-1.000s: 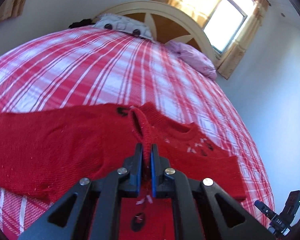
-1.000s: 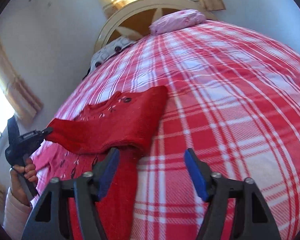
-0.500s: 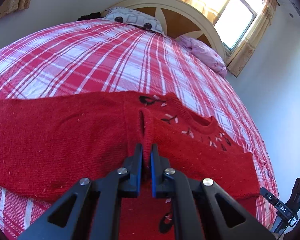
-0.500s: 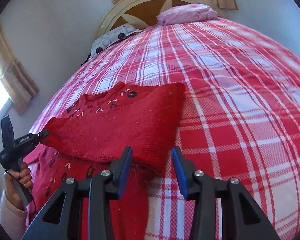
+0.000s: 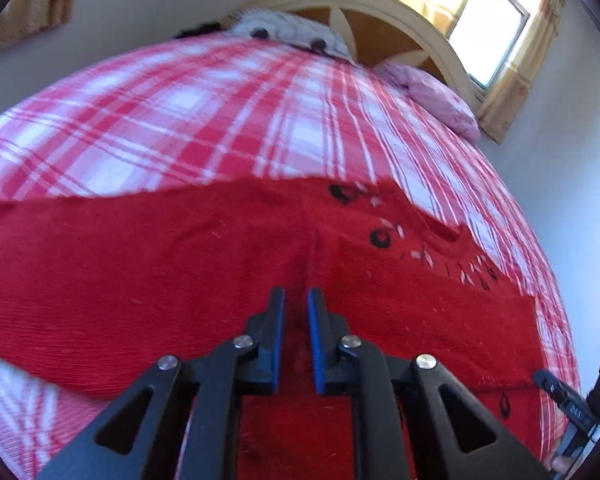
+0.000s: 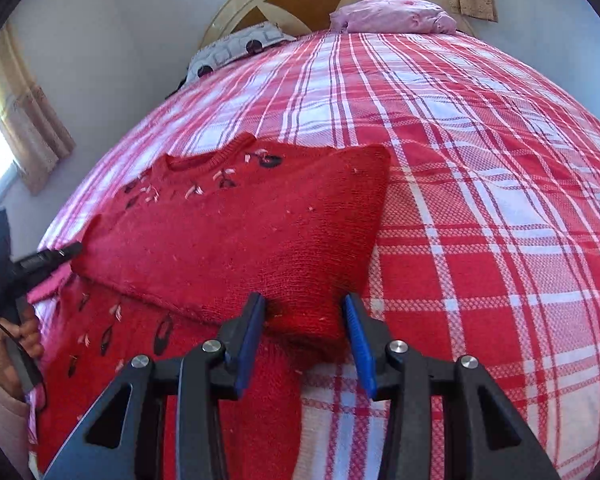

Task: Fold small clothes
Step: 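Lay the sleeve across the sweater body with the left tool, release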

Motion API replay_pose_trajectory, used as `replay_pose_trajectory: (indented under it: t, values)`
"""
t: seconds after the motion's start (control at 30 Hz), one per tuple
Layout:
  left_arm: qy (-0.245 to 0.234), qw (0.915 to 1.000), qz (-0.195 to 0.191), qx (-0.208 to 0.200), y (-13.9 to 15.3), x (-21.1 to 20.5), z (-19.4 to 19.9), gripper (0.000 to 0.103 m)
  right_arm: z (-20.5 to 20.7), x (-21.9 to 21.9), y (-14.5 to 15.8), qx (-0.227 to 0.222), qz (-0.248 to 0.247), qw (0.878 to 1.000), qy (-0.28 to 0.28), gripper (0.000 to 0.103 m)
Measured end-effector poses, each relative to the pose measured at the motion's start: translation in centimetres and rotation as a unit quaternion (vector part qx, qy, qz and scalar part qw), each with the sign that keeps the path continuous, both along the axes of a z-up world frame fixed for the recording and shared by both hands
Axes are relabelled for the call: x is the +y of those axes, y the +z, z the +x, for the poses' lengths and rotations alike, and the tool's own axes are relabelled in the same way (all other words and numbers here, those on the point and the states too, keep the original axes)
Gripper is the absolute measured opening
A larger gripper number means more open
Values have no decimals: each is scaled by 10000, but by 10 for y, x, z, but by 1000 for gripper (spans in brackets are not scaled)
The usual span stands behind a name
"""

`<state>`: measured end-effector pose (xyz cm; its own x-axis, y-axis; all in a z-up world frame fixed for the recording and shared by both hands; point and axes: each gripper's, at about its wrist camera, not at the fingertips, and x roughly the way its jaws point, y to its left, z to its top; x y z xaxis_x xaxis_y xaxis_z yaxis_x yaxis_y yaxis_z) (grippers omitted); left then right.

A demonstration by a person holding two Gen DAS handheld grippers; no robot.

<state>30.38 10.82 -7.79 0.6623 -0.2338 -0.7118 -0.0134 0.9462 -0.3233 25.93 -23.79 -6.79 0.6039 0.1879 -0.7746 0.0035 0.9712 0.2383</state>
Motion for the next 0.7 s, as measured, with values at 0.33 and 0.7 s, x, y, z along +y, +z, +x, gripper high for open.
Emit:
replay_pose_trajectory:
  t: [0.33, 0.7]
  values:
    - [-487, 9981, 155, -349, 16, -49, 10, 14, 1, -28, 39, -602, 245, 9969, -442, 43]
    - [-201, 9983, 525, 137, -18, -62, 26, 14, 73, -33, 2, -291, 602, 9977, 86, 43]
